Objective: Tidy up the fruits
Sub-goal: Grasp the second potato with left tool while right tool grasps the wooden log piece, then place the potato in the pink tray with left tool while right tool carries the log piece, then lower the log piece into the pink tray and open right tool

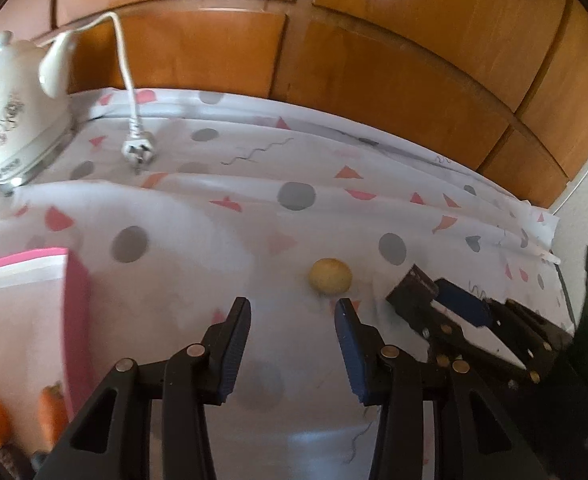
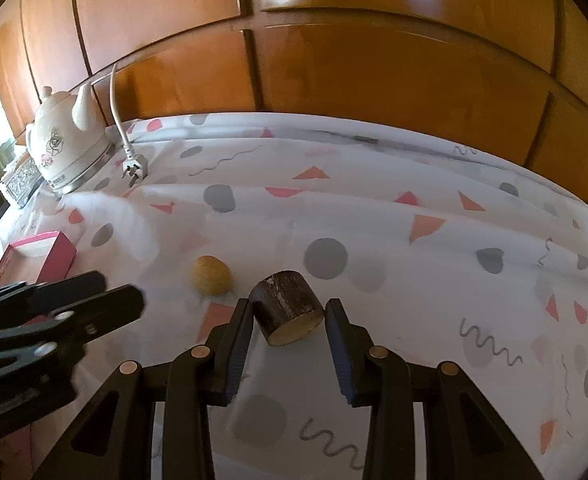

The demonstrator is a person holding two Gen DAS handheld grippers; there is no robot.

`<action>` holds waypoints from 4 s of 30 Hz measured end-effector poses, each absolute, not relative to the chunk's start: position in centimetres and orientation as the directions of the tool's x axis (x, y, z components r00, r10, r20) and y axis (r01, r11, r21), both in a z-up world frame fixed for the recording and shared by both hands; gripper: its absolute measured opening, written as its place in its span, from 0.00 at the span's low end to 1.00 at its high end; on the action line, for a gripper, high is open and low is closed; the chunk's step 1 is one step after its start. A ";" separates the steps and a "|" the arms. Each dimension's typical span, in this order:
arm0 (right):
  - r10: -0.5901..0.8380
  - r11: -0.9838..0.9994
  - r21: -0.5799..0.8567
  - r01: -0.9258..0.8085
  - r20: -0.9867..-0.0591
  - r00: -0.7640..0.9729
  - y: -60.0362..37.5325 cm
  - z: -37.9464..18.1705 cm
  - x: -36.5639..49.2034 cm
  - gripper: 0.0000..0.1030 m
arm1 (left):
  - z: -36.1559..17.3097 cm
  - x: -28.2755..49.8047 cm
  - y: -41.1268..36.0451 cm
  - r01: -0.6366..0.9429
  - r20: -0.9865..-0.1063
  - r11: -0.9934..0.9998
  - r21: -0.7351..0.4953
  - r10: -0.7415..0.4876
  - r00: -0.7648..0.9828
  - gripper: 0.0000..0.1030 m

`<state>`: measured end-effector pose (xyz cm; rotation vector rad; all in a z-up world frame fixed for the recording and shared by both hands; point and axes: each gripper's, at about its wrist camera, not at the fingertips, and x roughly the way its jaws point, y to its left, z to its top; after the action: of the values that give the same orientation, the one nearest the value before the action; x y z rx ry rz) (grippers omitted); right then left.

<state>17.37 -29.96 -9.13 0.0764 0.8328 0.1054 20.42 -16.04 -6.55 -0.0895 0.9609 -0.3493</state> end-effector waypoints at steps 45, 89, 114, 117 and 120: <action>0.170 0.983 0.175 -0.056 -0.747 0.643 -27.2 -9.4 6.9 0.35 | -5.6 8.0 -11.6 0.262 -0.785 0.952 -0.157 -0.282 0.552 0.28; 0.223 0.975 0.156 -0.161 -0.752 0.621 -19.7 -8.2 4.2 0.27 | -4.6 2.4 6.6 -0.077 -0.728 0.987 -0.141 -0.050 0.684 0.42; 0.298 0.949 0.176 -0.263 -0.776 0.556 -16.9 -8.9 6.7 0.45 | -3.1 1.5 6.9 -0.065 -0.692 0.986 -0.150 -0.058 0.719 0.46; 0.256 0.957 0.122 -0.263 -0.780 0.570 -15.9 -8.8 7.1 0.34 | -2.6 1.1 7.3 -0.072 -0.680 0.987 -0.140 -0.043 0.732 0.46; 0.303 0.941 0.129 -0.314 -0.739 0.601 -14.9 -6.9 6.3 0.34 | -2.1 0.9 7.9 -0.090 -0.671 0.986 -0.138 -0.027 0.741 0.46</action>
<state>6.33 -14.87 -6.86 -0.0147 0.8537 0.3572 0.92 7.90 -2.06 -0.1656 0.7369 0.0349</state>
